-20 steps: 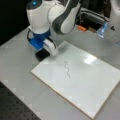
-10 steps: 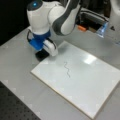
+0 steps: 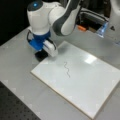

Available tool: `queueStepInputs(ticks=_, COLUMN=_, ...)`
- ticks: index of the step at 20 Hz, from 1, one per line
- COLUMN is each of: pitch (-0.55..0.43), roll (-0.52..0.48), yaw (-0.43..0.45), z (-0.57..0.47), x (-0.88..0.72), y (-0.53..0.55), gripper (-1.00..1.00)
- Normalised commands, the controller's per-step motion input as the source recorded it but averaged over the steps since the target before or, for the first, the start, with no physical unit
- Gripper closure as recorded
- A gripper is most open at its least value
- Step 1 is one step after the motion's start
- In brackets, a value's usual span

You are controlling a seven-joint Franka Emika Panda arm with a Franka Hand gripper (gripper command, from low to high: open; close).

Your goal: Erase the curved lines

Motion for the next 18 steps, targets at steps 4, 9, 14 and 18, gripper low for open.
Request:
queueStepInputs(ticks=4, pitch=-0.023, roll=-0.011, yaw=-0.048, z=0.05, x=-0.06, y=0.14, gripper=1.0)
queueStepInputs(ticks=9, pitch=0.016, roll=-0.013, yaw=-0.082, z=0.3, x=-0.15, y=0.22, gripper=1.0)
queueStepInputs(ticks=14, pitch=0.028, roll=-0.065, yaw=-0.089, z=0.29, x=-0.18, y=0.18, gripper=1.0)
queueStepInputs(ticks=18, pitch=0.008, roll=-0.084, yaw=-0.102, z=0.25, x=-0.21, y=0.11, gripper=1.0)
